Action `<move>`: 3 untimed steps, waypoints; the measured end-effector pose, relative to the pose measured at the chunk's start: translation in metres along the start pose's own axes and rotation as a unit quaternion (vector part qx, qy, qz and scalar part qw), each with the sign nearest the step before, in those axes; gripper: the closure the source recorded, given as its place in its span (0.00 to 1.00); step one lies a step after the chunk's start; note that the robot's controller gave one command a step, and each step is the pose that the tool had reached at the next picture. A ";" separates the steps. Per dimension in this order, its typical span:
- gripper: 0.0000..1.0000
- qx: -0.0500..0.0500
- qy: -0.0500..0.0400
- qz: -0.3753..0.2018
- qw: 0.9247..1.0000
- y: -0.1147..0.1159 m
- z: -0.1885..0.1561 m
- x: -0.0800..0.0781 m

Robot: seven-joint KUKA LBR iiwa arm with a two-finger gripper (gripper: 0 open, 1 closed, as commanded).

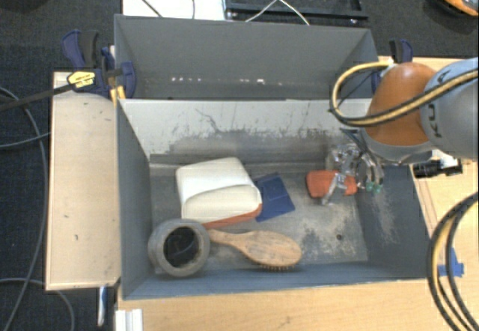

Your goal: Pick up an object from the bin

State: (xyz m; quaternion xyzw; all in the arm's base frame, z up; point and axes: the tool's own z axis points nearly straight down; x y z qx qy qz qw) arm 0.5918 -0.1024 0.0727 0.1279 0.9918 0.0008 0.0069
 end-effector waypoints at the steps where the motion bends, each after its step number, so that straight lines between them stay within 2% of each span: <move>1: 1.00 0.000 0.000 0.000 1.000 0.000 -0.002 0.000; 3: 1.00 0.000 -0.001 -0.001 1.000 0.000 -0.017 0.000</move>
Offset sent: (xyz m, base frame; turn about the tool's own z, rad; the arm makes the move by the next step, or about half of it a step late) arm 0.0000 -0.0002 0.0240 0.0000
